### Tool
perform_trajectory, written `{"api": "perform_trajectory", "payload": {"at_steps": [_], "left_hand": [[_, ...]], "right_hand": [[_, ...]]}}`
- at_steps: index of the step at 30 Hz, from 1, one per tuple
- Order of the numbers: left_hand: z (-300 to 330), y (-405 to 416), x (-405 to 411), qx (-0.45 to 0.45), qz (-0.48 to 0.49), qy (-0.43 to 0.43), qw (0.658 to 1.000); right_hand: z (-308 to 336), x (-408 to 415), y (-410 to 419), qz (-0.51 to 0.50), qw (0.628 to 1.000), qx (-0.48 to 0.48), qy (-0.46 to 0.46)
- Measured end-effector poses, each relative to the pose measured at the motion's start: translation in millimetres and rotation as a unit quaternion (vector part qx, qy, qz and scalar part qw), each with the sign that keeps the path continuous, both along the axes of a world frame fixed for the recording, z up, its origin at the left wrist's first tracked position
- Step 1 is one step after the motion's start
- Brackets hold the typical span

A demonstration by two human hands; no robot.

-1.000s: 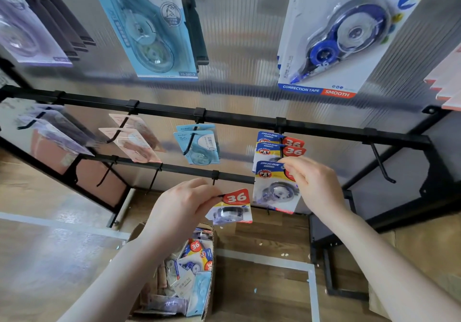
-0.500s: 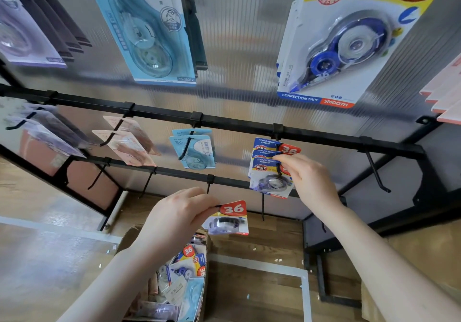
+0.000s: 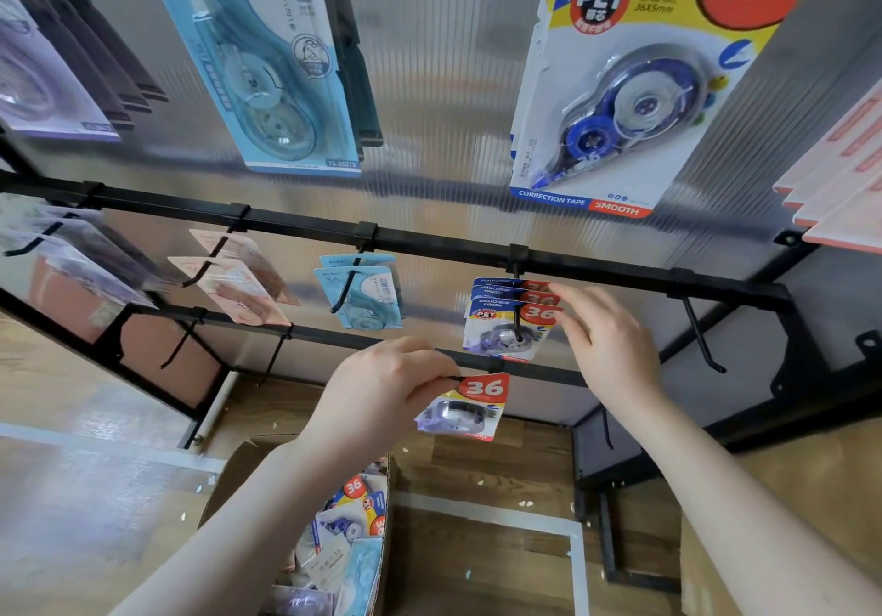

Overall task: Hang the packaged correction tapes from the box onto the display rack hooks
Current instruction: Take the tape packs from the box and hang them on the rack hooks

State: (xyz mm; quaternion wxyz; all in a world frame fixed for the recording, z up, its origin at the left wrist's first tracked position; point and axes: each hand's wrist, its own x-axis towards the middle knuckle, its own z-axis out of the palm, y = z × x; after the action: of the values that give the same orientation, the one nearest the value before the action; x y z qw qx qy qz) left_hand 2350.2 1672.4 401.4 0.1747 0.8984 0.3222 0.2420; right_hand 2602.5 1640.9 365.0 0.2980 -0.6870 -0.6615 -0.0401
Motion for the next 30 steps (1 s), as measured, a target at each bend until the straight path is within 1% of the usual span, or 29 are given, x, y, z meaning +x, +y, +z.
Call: {"api": "perform_trajectory", "payload": {"at_steps": [8, 11, 18, 23, 30], "left_hand": [[13.4, 13.6, 57.4, -0.007, -0.004, -0.033, 0.999], [9.9, 17.6, 73.4, -0.008, -0.008, -0.029, 1.000], [-6.7, 25.1, 83.4, -0.041, 0.011, -0.023, 0.999], [-8.4, 27.9, 83.2, -0.050, -0.002, -0.010, 0.999], [-18.5, 31.0, 76.3, 0.011, -0.038, 0.021, 0.999]], "right_hand": [[0.4, 26.2, -30.8, -0.056, 0.998, -0.027, -0.006], [1.2, 32.5, -35.2, -0.066, 0.997, -0.031, -0.004], [0.4, 36.9, -38.8, -0.075, 0.996, -0.040, 0.004], [-4.8, 37.8, -40.5, -0.069, 0.997, -0.044, 0.001], [-13.1, 38.2, -42.1, -0.059, 0.997, -0.058, -0.008]]}}
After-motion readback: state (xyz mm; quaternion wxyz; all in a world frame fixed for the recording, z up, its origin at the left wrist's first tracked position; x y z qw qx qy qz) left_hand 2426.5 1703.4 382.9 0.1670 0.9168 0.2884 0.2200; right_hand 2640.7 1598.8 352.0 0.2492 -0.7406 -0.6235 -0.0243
